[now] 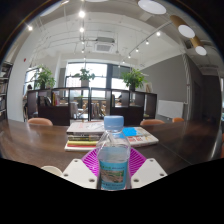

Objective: Pour water

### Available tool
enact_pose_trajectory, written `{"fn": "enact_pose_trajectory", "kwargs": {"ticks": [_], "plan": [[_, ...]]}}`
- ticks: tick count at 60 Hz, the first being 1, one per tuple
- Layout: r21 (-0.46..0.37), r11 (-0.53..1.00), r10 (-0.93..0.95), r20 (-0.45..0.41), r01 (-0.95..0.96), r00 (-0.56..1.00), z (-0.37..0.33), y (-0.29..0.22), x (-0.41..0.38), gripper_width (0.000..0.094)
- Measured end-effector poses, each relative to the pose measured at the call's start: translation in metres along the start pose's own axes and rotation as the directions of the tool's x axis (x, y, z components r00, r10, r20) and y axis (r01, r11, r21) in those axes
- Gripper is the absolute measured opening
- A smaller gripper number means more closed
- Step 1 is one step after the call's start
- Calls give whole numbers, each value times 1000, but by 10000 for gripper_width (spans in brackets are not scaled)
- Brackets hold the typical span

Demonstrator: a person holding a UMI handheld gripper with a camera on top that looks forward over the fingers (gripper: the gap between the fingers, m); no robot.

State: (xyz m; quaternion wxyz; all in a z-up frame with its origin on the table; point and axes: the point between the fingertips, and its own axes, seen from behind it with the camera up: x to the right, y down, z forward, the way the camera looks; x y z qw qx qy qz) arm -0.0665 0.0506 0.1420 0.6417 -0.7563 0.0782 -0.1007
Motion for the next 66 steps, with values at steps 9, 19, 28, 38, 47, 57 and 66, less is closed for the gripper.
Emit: {"fn": "enact_pose_trajectory", "kwargs": {"ticks": [9, 19, 28, 38, 47, 57, 66], "plan": [[-70, 996, -47, 6, 47, 999, 13, 46, 12, 332], [-30, 1000, 8, 13, -8, 1000, 8, 57, 16, 354], [-16, 999, 28, 13, -28, 1000, 10, 58, 21, 453], [-111, 994, 18, 6, -17, 1000, 2, 80, 28, 724], [-144, 990, 1, 34, 4, 999, -39, 92, 24, 724], [-198, 978, -44, 78, 59, 996, -108, 106, 20, 723], [-208, 974, -63, 108, 85, 992, -173, 102, 21, 723]]}}
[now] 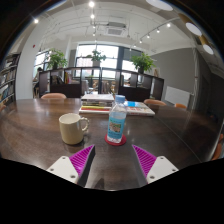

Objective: Pour water

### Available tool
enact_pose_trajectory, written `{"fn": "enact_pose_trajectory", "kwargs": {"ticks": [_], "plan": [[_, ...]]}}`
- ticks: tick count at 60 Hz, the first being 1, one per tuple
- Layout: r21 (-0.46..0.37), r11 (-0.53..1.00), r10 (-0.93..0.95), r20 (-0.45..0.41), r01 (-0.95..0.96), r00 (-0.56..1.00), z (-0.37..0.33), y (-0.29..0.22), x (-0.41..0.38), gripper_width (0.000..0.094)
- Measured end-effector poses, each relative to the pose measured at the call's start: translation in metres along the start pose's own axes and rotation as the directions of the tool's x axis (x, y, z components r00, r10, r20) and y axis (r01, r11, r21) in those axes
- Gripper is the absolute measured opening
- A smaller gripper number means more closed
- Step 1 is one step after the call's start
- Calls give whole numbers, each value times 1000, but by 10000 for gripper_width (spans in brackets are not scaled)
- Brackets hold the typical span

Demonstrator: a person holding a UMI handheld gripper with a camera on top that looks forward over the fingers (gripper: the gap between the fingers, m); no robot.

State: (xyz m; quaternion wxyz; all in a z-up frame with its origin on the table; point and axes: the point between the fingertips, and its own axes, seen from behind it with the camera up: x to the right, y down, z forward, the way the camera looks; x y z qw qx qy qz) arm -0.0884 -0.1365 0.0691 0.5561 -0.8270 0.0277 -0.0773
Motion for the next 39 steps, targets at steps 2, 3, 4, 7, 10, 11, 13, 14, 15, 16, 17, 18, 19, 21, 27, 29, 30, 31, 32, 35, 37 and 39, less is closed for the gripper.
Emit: {"fn": "enact_pose_trajectory", "kwargs": {"ticks": [2, 3, 4, 7, 10, 11, 13, 14, 15, 16, 17, 18, 19, 21, 27, 29, 30, 31, 32, 35, 37, 39], "plan": [[-3, 1000, 13, 9, -13, 1000, -10, -1, -1, 723], [1, 1000, 19, 14, -19, 1000, -16, -2, -1, 724], [7, 1000, 24, 18, -24, 1000, -21, -4, -1, 724], [23, 999, 39, 26, -39, 999, -35, -10, -1, 722], [32, 998, 50, 22, -51, 999, -47, -15, 0, 724], [38, 998, 52, 19, -53, 998, -50, -17, 0, 725], [46, 997, 58, 18, -59, 998, -56, -20, -1, 724], [48, 997, 60, 18, -61, 998, -62, -22, -1, 727], [50, 997, 61, 20, -62, 998, -65, -23, -2, 724], [53, 997, 62, 23, -63, 998, -68, -25, -3, 723], [58, 996, 63, 27, -64, 998, -71, -27, -4, 725], [62, 996, 64, 32, -66, 997, -74, -28, -6, 723], [64, 996, 66, 36, -68, 997, -77, -30, -7, 721], [65, 995, 70, 41, -73, 997, -82, -33, -8, 722], [78, 994, 72, 50, -76, 996, -94, -41, -11, 721], [81, 994, 72, 53, -76, 996, -97, -43, -12, 721], [83, 994, 70, 53, -74, 996, -99, -44, -13, 722], [83, 994, 67, 54, -72, 996, -100, -44, -13, 721], [84, 994, 64, 54, -69, 996, -101, -43, -15, 724], [93, 994, 59, 56, -64, 997, -104, -43, -18, 725], [94, 994, 56, 57, -61, 997, -105, -43, -19, 722], [95, 994, 53, 59, -58, 997, -107, -44, -19, 722]]}}
